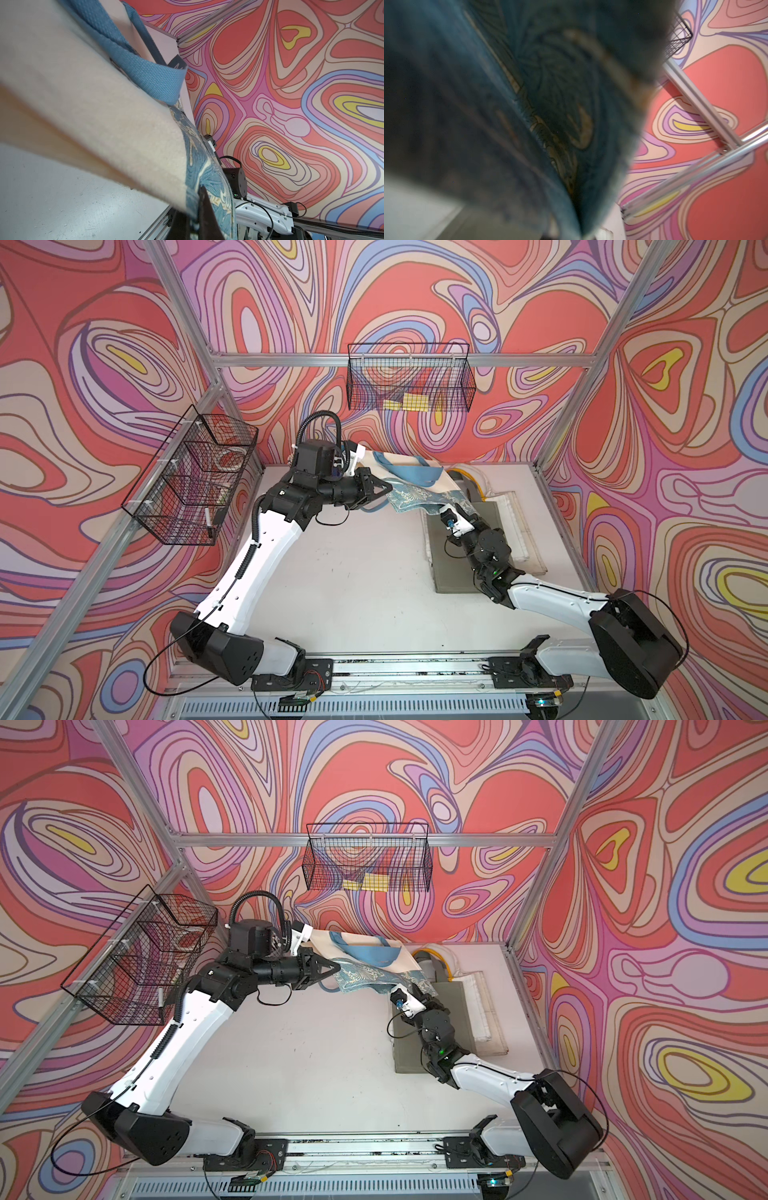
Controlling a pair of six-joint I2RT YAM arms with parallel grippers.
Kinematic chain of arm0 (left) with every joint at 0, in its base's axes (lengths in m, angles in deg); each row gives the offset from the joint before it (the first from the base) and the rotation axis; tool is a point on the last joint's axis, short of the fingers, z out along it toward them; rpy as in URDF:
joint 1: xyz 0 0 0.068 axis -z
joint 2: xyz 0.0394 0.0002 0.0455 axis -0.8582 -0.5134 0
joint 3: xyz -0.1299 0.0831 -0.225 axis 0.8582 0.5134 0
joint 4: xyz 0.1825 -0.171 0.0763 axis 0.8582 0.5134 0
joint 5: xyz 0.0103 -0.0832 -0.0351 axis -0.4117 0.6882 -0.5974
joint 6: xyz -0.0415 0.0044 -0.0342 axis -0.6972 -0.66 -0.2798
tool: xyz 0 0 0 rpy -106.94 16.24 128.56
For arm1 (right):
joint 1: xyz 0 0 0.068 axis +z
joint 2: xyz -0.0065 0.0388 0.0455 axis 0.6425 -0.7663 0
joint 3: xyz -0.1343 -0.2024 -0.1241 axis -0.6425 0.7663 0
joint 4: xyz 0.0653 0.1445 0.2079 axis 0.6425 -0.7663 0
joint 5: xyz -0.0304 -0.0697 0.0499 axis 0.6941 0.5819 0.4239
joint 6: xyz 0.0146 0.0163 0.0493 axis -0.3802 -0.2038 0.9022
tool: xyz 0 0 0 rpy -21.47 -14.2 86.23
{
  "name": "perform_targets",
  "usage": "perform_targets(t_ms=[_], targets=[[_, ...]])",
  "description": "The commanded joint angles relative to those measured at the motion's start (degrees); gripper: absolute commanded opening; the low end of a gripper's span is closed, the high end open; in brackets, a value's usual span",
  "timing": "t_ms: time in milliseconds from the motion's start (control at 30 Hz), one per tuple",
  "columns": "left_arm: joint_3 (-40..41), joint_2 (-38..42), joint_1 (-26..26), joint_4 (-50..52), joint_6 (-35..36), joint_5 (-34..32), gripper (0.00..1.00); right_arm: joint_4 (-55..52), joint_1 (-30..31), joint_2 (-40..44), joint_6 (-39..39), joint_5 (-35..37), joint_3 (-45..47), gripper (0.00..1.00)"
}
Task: Put away the canvas bag
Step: Place the canvas bag at the center of the board.
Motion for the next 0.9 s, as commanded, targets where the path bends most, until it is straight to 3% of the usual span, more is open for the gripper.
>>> perform_targets(t_ms=[0, 200, 367, 667, 733, 833, 867], targets=[[3.5, -1.1, 0.8, -9.4, 3.2, -1.8, 0.0, 8.8, 0.4, 0.9, -11.4, 7.5, 0.7, 0.0], [2.2, -4.3, 3.1, -12.5, 9.3, -4.0, 0.0, 8.4, -0.1, 2.3, -13.5, 8.1, 1.6, 0.0], [1.7, -7.5, 4.3, -12.5, 11.5, -2.5, 0.0, 1.8, -0.1, 7.0, -9.3, 7.6, 3.6, 0.0], [16.8, -4.7, 4.3, -22.0, 14.7, -4.5, 0.0, -27.1, -0.1, 27.3, 1.2, 4.0, 8.5, 0.01], [18.2, -5.3, 4.7, -23.1, 13.7, -4.0, 0.0, -31.8, -0.1, 30.3, 3.6, 3.8, 8.4, 0.14], [20.4, -5.1, 5.5, -23.5, 13.4, -3.9, 0.0, -43.9, -0.1, 32.9, 11.9, 1.2, 3.6, 0.5], [21.6, -4.8, 5.7, -24.2, 13.1, -3.9, 0.0, -51.3, -0.1, 32.9, 16.1, -1.3, 0.1, 0.55]])
